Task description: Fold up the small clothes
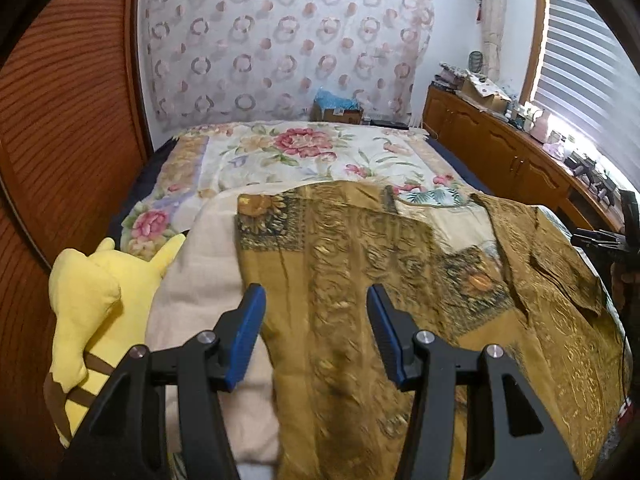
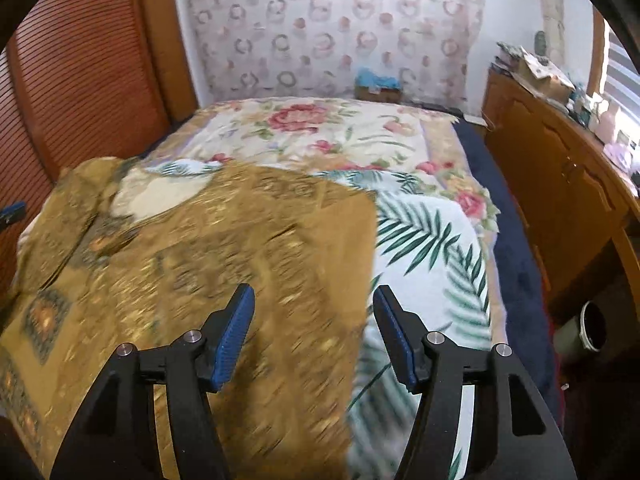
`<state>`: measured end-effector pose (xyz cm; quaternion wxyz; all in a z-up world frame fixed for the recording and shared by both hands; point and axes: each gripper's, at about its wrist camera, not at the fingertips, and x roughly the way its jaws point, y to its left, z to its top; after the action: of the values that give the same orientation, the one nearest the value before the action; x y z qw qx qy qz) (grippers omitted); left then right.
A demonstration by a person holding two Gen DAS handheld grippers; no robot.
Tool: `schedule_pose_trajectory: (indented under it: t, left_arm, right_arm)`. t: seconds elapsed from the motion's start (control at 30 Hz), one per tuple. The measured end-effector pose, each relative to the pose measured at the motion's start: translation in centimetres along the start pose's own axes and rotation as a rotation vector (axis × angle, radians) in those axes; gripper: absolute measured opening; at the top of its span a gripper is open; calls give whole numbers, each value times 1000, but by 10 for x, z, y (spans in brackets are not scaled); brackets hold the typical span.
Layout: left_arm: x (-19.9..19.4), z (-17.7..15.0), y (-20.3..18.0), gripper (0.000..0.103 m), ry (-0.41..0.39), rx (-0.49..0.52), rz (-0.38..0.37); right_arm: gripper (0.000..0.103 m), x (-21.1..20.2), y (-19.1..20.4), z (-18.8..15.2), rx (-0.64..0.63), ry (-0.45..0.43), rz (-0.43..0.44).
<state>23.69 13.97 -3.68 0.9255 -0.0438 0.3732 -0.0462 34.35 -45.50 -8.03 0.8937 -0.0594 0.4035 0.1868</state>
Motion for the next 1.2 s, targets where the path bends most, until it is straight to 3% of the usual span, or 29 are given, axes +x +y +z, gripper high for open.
schedule_pose_trajectory:
  t: [0.27, 0.5, 0.8, 0.9, 0.97, 1.0, 1.03, 1.1, 1.2]
  left_arm:
    - [36, 25, 26, 51, 43, -36, 20]
    - [65, 43, 52, 48, 87, -112, -41]
    - [80, 52, 48, 45, 100, -64, -50]
    - [82, 54, 47, 36, 96, -62, -54]
    - [80, 55, 45, 21, 90, -56, -68]
    - [78, 55, 44, 12, 83, -56, -65]
    - [75, 54, 42, 7, 74, -52, -71]
    - [66, 54, 36, 5, 49, -36, -67]
    - [45, 53, 21, 4, -1, -5, -73]
  right_arm:
    - [63, 37, -23, 25, 20, 28, -6]
    - [63, 57, -27, 37, 13, 52, 4]
    - [63, 71, -26, 42, -9, 81, 9]
    - [63, 76, -25, 42, -11, 92, 4]
    - [50, 77, -23, 43, -22, 99, -14]
    - [35, 78, -21, 44, -33, 104, -21]
    - [30, 78, -19, 46, -40, 108, -12]
    - [9, 77, -15, 48, -60, 113, -18]
    - [5, 70, -6, 48, -91, 90, -9]
